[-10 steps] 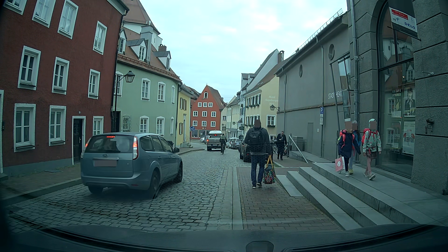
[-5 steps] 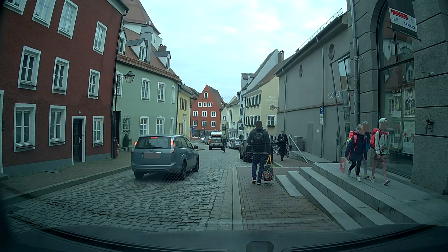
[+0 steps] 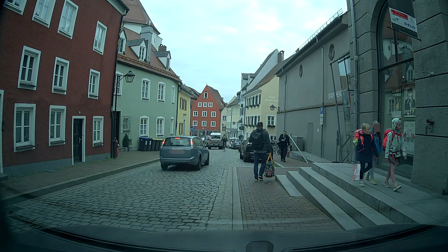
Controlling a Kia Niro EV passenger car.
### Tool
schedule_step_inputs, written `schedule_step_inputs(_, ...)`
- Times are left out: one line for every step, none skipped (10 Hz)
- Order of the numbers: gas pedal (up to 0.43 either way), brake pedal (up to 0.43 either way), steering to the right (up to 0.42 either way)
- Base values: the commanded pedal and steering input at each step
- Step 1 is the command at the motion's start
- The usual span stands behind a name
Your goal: Follow the waypoints while adhering to traffic rules and regulations
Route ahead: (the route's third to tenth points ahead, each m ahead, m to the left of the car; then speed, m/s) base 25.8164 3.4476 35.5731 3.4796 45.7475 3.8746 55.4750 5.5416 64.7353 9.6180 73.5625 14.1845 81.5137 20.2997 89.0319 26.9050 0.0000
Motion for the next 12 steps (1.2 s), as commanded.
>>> schedule_step_inputs(0.000, 0.305, -0.216)
schedule_step_inputs(0.000, 0.305, -0.217)
schedule_step_inputs(0.000, 0.305, -0.216)
schedule_step_inputs(0.000, 0.305, -0.216)
schedule_step_inputs(0.000, 0.305, -0.216)
schedule_step_inputs(0.000, 0.305, -0.216)
schedule_step_inputs(0.000, 0.305, -0.216)
schedule_step_inputs(0.000, 0.305, -0.216)
schedule_step_inputs(0.000, 0.305, -0.216)
schedule_step_inputs(0.000, 0.305, -0.216)
schedule_step_inputs(0.000, 0.305, -0.216)
schedule_step_inputs(0.000, 0.305, -0.216)
